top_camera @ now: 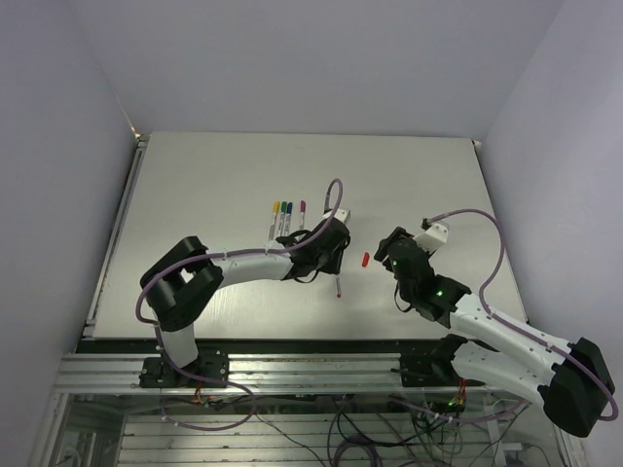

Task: Insert the pens into the pen caps

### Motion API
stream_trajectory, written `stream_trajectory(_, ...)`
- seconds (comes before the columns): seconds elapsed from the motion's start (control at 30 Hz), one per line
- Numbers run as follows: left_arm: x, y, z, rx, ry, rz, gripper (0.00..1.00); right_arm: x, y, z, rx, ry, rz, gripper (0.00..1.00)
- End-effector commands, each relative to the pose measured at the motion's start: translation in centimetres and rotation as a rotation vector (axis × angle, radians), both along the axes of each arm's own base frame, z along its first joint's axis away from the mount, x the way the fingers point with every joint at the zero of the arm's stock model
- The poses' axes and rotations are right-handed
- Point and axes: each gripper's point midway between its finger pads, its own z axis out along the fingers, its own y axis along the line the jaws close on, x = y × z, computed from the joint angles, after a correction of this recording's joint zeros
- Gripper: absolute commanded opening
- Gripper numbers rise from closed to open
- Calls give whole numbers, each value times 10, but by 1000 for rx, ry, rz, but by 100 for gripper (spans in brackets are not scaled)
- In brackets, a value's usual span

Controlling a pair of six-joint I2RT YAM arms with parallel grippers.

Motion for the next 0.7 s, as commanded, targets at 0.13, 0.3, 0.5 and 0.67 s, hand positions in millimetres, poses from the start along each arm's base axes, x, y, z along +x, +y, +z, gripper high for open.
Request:
stream_trajectory(0.13,-6,-17,-7,18,6,-8,41,-2,-2,5,50,-34,-10,59)
stream_trajectory(0.3,-9,-18,-17,54,17,-12,41,-2,-2,5,56,-38,-7,59)
stream_trajectory(0.5,-12,-12,-26,96,21,-5,41,-2,0,3,62,-38,0,59)
stream_trajectory(0.67,-15,-6,-35,130,29,0,41,-1,1,2,65,-40,2,59)
